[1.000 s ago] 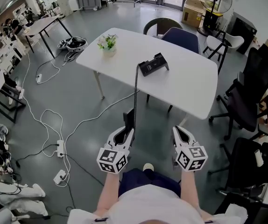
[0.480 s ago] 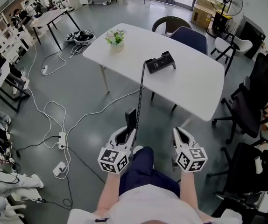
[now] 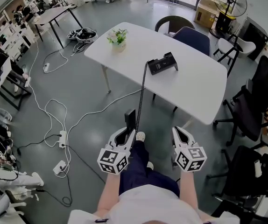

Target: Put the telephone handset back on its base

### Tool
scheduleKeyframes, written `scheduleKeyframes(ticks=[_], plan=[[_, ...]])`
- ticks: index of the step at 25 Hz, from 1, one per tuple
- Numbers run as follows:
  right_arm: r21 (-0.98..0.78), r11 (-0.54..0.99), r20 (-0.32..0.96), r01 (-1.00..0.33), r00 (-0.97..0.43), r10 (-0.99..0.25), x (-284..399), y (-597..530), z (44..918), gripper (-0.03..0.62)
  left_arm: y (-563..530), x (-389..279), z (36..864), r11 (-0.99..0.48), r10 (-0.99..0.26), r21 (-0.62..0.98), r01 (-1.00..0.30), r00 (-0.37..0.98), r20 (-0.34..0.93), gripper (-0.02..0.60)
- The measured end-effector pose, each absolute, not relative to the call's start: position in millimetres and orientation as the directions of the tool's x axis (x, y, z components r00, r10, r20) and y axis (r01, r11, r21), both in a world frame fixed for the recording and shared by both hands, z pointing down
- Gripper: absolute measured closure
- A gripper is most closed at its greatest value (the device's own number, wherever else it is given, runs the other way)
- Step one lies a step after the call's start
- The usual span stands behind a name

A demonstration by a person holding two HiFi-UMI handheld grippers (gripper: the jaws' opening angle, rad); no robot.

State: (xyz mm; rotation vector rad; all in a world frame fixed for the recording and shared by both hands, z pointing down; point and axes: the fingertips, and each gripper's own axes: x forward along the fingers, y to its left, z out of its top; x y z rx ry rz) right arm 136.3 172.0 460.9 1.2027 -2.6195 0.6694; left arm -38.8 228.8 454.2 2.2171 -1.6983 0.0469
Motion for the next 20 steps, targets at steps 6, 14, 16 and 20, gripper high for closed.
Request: scheduleKeyframes(ticks=[6,14,16,20], plan=[[-0.329,0.574,0.323,-0.750,-0.661,-0.678,122,146,456,0.551,202,-53,455,-0.219,-0.932,0.251,-0.943,0.278,0.234,0.495],[-0.305,0.564,0.337,-0.768,-0.641,-0.690,105,86,453,0.551,134,-72,454,-0.229,-0.927,0.263,-0.937,0.292,0.234,0.495],[-0.296,0.564,0.336,-0.771,-0.637,-0.694,101,68,450,0.551,117,-74,452,-0.240,-0.925,0.263,-0.934,0.303,0.230,0.495],[-0.293,0.563,0.323,-0.773,-0.634,-0.702,91,33,445,0.551,81,-84,450,-0.258,-0.922,0.258,-0.931,0.317,0.223,0.495]])
